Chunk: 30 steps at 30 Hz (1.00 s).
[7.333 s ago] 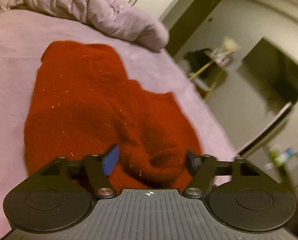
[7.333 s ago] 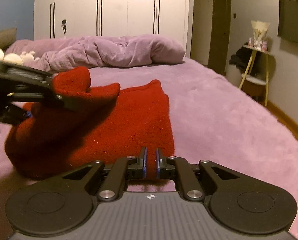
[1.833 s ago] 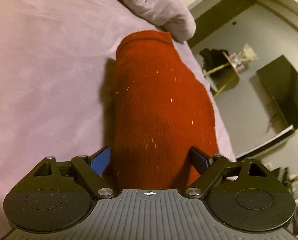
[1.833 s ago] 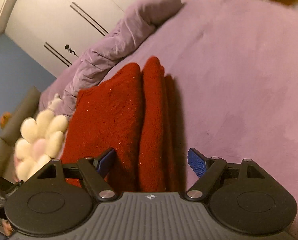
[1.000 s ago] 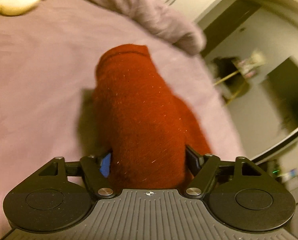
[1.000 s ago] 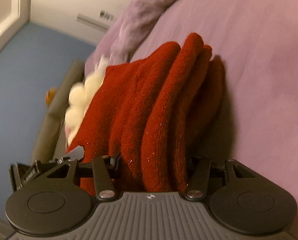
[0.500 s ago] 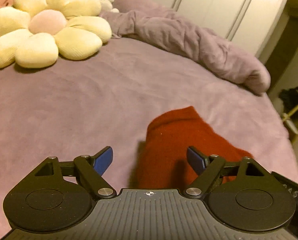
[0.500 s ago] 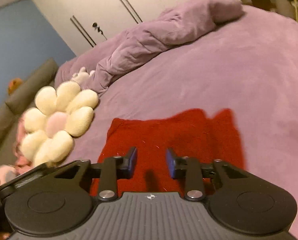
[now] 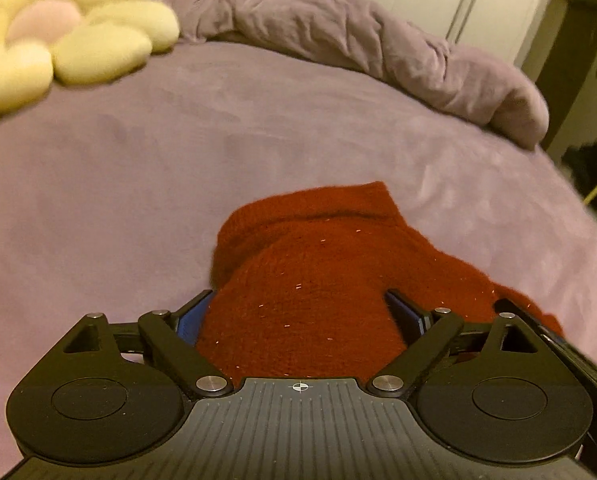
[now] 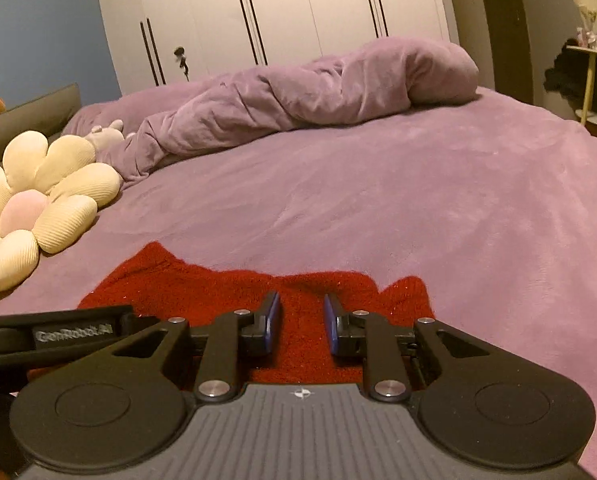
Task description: Fold small clothes
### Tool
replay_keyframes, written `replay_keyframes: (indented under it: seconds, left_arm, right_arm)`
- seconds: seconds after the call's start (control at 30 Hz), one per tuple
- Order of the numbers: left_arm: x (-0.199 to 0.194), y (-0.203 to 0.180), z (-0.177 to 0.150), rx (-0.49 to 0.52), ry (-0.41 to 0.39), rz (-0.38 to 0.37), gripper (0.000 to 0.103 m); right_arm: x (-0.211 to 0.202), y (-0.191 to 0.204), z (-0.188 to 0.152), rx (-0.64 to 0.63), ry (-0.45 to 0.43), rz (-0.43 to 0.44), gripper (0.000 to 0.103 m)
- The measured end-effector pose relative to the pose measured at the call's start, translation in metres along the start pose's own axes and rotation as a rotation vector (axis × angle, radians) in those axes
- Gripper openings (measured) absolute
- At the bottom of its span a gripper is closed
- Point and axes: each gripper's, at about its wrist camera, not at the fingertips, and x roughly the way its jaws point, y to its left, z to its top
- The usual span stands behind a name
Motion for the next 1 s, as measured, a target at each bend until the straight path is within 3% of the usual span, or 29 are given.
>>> replay_keyframes:
  seconds: [0.07, 0.2, 0.27, 0.33, 0.4, 0.47, 0.57, 0.67, 0.73, 1.0]
  left_arm:
    - [0.001, 0.002, -0.005, -0.011, -0.022, -0.001, 0.095]
    - [-0.017, -0.01, 0.007, 0.037, 0.008, 0.051, 0.097]
    - [-0.042, -0.006, 0.012, 0.05, 0.027, 0.017, 0.096]
    - [-0.077, 0.0, 0.011, 0.091, 0.024, -0.024, 0.096]
    - [-0.109, 0.009, 0.002, 0.118, 0.022, -0.068, 0.096]
    - [-0.125, 0.013, -0.011, 0.151, 0.052, -0.067, 0.096]
    - [-0.125, 0.015, -0.024, 0.155, 0.106, -0.061, 0.098]
    - [-0.119, 0.002, -0.031, 0.237, 0.087, -0.011, 0.102]
    - [-0.126, -0.002, -0.027, 0.224, 0.1, 0.012, 0.102]
    - [-0.166, -0.005, -0.052, 0.298, 0.136, 0.013, 0.101]
  right_arm:
    - [0.005, -0.003, -0.001, 0.004, -0.003, 0.0, 0.021]
    - [-0.006, 0.01, 0.014, -0.043, 0.039, -0.039, 0.022]
    - [-0.028, 0.025, 0.026, -0.074, 0.066, -0.051, 0.025]
    - [-0.059, 0.035, 0.029, -0.089, 0.059, -0.006, 0.032]
    - [-0.094, 0.043, 0.02, -0.098, 0.058, 0.057, 0.033]
    - [-0.111, 0.048, 0.004, -0.125, 0.09, 0.054, 0.033]
    - [-0.117, 0.05, -0.016, -0.155, 0.151, 0.003, 0.033]
    - [-0.111, 0.053, -0.022, -0.213, 0.162, -0.032, 0.034]
    - [-0.111, 0.055, -0.017, -0.211, 0.187, -0.042, 0.034]
    - [-0.174, 0.051, -0.024, -0.199, 0.214, -0.049, 0.037]
